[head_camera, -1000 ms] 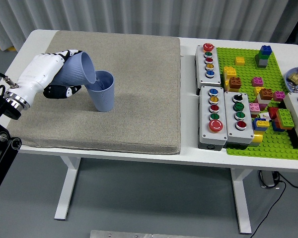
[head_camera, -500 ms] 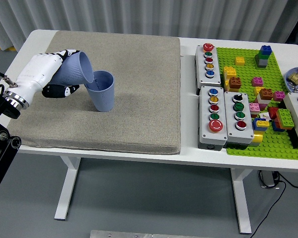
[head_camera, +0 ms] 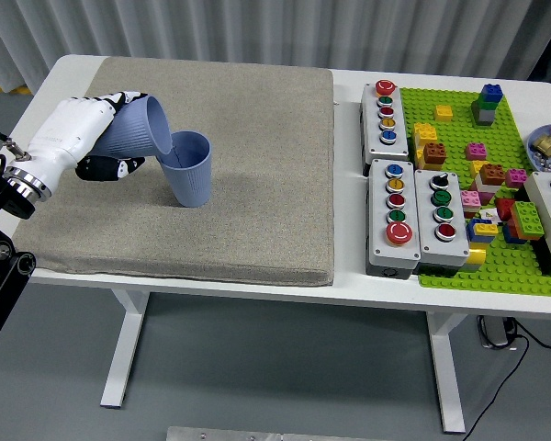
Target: Pick cup pour cup place
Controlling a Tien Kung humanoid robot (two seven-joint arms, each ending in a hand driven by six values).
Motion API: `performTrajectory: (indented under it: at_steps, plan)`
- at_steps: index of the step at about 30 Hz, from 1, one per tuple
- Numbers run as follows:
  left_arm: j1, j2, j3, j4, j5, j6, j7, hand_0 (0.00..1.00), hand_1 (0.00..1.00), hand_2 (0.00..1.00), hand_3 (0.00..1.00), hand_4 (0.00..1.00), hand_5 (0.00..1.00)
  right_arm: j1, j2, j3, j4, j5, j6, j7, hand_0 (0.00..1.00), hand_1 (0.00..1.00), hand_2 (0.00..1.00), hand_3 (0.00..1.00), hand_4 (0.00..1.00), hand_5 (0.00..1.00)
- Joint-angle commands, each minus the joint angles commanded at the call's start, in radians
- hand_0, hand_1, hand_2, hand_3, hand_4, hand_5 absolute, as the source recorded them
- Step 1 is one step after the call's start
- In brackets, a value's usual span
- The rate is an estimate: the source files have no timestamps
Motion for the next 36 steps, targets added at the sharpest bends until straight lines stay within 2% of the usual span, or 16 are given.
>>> performTrajectory:
  at_steps: [6,17,31,36]
  plan:
    - [-0.007,0.026,0.027,-0.008,0.000,-0.001,0.001,0.511,0.567,0.780,0.652,0.462,0.002,-0.003,0.001,0.001,0.000,-0.003,0.000,0.000,0.747,0.699,0.750,0.605,0.123,0.256]
    - [-0.015,0.035,0.042,-0.012,0.000,0.008,0.005,0.508,0.567,0.780,0.644,0.452,0.002,-0.001,0.000,-0.001,0.000,0.003,0.000,0.002,0.747,0.699,0.750,0.606,0.124,0.256]
    - [-0.053,0.090,0.097,-0.019,0.000,0.019,0.022,0.515,0.567,0.779,0.636,0.436,0.002,0.003,-0.003,-0.005,0.000,0.011,0.000,0.004,0.746,0.699,0.750,0.606,0.124,0.254]
    - [-0.064,0.102,0.113,-0.016,0.000,0.016,0.027,0.518,0.566,0.778,0.632,0.433,0.002,0.004,-0.003,-0.006,0.000,0.013,-0.001,0.004,0.747,0.699,0.750,0.606,0.124,0.254]
